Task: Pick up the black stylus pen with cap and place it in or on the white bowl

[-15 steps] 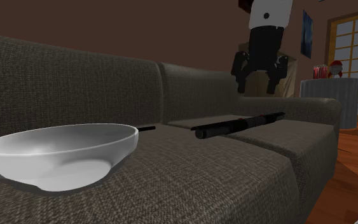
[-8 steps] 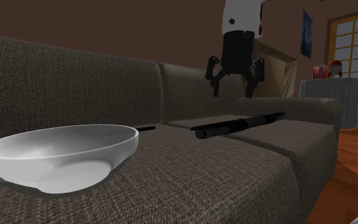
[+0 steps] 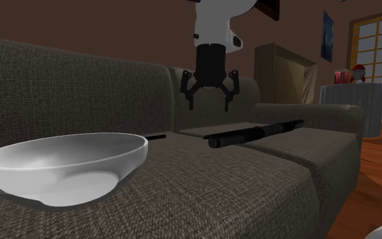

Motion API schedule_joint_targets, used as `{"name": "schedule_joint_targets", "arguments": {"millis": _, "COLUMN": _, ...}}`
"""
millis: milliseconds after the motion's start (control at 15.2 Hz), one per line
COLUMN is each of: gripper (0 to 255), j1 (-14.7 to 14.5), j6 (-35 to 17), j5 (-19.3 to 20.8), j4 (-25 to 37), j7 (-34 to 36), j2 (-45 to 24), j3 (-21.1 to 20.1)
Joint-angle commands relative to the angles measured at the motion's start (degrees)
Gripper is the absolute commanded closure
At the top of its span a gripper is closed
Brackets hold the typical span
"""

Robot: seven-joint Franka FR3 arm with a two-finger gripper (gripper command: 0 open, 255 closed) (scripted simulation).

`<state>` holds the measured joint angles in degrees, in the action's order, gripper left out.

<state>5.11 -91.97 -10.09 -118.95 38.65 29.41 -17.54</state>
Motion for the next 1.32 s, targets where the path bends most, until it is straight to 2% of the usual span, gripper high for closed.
{"name": "schedule_joint_targets", "arguments": {"millis": 0, "gripper": 0, "j1": 0.8, "j6": -0.3, "j5": -0.7, "j4": 3.1, "j7": 6.4, "j2": -4.3, "j3": -2.7}}
{"name": "schedule_joint_targets", "arguments": {"millis": 264, "gripper": 0, "j1": 2.0, "j6": -0.7, "j5": -0.7, "j4": 10.3, "j7": 18.4, "j2": -13.5, "j3": -7.6}}
{"name": "schedule_joint_targets", "arguments": {"millis": 594, "gripper": 0, "j1": 2.0, "j6": -0.7, "j5": 1.8, "j4": 21.2, "j7": 33.7, "j2": -26.8, "j3": -12.1}}
{"name": "schedule_joint_targets", "arguments": {"millis": 858, "gripper": 0, "j1": -0.1, "j6": 0.2, "j5": 5.2, "j4": 31.8, "j7": 45.5, "j2": -38.5, "j3": -13.7}}
{"name": "schedule_joint_targets", "arguments": {"millis": 1122, "gripper": 0, "j1": -4.1, "j6": 2.6, "j5": 8.5, "j4": 44.8, "j7": 55.8, "j2": -50.6, "j3": -13.1}}
{"name": "schedule_joint_targets", "arguments": {"millis": 1188, "gripper": 0, "j1": -4.7, "j6": 3.0, "j5": 8.8, "j4": 46.5, "j7": 56.8, "j2": -52.0, "j3": -12.8}}
{"name": "schedule_joint_targets", "arguments": {"millis": 1254, "gripper": 0, "j1": -4.6, "j6": 2.1, "j5": 8.6, "j4": 45.3, "j7": 56.7, "j2": -51.7, "j3": -12.7}}
